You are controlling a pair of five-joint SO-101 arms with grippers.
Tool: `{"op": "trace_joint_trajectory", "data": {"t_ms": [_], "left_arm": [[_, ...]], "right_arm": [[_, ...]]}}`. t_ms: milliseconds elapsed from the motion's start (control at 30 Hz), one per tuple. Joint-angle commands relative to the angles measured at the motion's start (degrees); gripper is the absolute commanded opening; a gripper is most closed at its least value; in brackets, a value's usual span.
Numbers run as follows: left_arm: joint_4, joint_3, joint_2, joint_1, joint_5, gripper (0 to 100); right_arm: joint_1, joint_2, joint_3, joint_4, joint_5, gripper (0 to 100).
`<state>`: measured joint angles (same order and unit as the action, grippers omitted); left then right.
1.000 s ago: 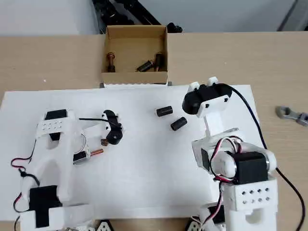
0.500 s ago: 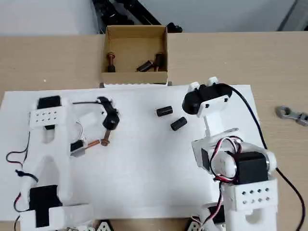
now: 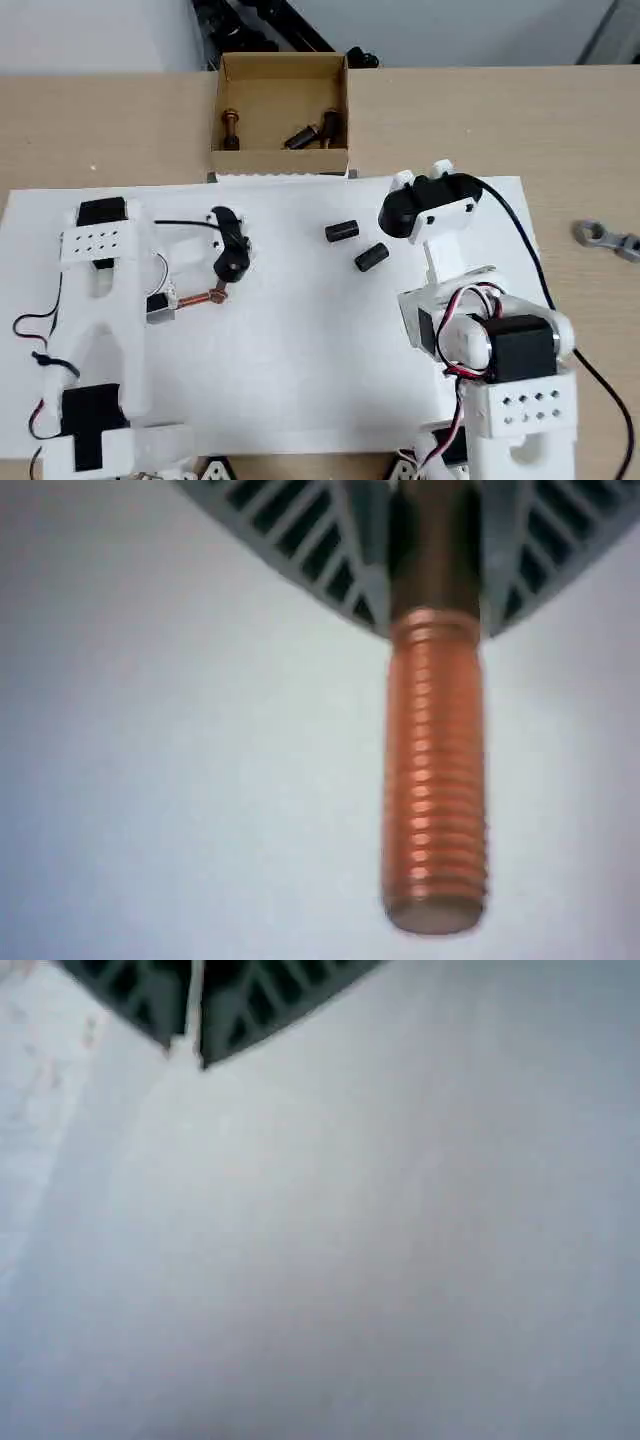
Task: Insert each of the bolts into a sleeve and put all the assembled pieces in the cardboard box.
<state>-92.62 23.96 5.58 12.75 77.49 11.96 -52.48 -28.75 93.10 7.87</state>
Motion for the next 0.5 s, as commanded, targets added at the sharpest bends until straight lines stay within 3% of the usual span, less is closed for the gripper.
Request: {"op": "trace_joint_trajectory", "data": {"t_ms": [0, 167, 467], "left_arm": [[1.05, 0.13, 1.14, 0.09, 4.84, 1], [6.51, 3.82, 0.70, -0.09, 5.10, 1], [25.23, 21.41, 0.70, 0.09, 5.10, 1]], "right_arm": [[-0.48, -0.40, 0.18, -0.75, 0.62, 0.4], [-0.48, -0.31, 0.09, -0.92, 0.62, 0.4], [-0.57, -0.31, 0.09, -0.75, 0.62, 0.4]]}}
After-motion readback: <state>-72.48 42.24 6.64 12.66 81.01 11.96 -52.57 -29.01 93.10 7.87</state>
